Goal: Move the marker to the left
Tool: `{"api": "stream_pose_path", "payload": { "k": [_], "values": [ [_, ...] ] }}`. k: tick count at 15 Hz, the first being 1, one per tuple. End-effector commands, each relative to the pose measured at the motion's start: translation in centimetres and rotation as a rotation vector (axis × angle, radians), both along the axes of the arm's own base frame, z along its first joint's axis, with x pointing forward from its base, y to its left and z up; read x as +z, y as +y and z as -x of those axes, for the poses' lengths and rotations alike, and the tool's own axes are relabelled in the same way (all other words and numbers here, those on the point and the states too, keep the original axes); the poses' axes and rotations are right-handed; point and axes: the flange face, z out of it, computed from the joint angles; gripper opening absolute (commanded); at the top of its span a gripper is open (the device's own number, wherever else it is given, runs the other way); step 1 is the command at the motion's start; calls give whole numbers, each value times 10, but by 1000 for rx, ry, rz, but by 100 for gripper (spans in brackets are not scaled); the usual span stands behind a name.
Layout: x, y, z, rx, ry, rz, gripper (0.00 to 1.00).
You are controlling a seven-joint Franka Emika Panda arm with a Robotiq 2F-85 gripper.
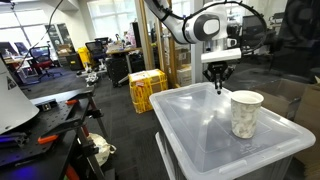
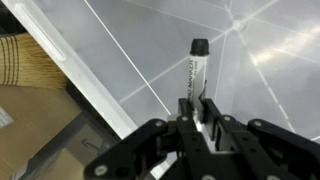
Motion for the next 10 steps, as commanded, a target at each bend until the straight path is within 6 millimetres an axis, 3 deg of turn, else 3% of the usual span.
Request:
{"api": "stream_pose_path", "payload": {
  "k": [1, 10],
  "values": [
    [17, 4, 26, -26, -22, 26, 5],
    [15, 21, 79, -2, -129, 51, 5]
  ]
}}
